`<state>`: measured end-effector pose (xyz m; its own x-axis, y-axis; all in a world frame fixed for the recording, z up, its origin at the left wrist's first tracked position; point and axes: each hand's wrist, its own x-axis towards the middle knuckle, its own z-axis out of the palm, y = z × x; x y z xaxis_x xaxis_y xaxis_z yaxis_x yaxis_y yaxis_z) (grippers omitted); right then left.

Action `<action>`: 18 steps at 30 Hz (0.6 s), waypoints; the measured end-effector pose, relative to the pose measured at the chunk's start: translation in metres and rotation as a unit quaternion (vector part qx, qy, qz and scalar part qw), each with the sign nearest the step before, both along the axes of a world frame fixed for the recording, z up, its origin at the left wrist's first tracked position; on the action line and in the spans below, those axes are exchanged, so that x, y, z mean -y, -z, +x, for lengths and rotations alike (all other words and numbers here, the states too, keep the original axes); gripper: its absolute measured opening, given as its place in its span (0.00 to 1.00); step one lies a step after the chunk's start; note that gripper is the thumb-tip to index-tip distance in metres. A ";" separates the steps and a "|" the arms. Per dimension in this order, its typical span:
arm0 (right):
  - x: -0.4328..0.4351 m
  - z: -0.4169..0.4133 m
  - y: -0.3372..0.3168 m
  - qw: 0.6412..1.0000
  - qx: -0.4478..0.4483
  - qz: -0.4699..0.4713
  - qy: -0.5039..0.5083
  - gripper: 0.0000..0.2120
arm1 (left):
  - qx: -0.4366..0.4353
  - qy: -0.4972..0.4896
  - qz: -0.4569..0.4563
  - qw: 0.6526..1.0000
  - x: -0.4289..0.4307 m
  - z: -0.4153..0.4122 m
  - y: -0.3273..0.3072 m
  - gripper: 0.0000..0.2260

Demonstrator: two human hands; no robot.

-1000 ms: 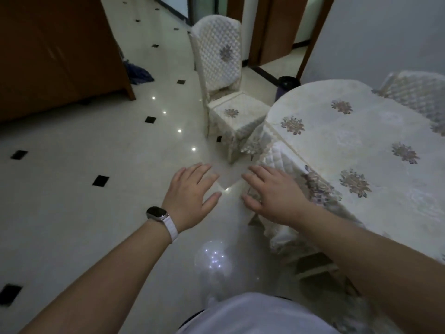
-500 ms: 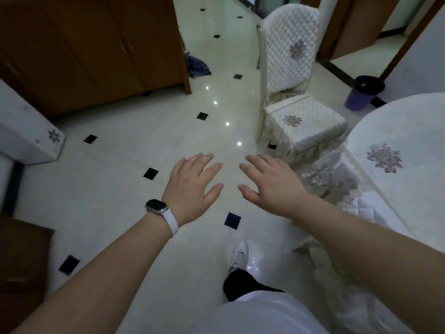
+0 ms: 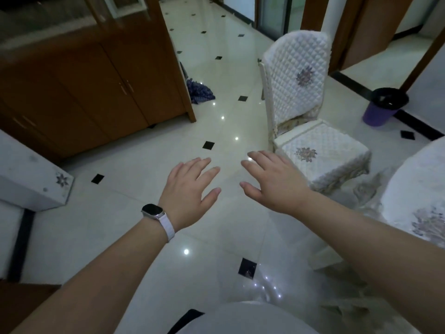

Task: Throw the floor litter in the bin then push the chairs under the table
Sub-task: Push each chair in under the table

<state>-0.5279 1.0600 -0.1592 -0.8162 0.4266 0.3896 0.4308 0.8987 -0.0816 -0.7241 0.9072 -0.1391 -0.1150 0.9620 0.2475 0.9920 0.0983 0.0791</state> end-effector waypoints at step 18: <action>-0.193 -0.148 0.003 0.992 0.037 0.029 0.114 0.24 | 0.068 0.092 0.015 0.993 -0.236 -0.200 0.040 0.22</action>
<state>-0.6762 1.2532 -0.1623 -0.7280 0.5823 0.3618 0.6264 0.7794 0.0059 -0.9241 1.1434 -0.1794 0.0276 0.9623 0.2706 0.9731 -0.0878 0.2130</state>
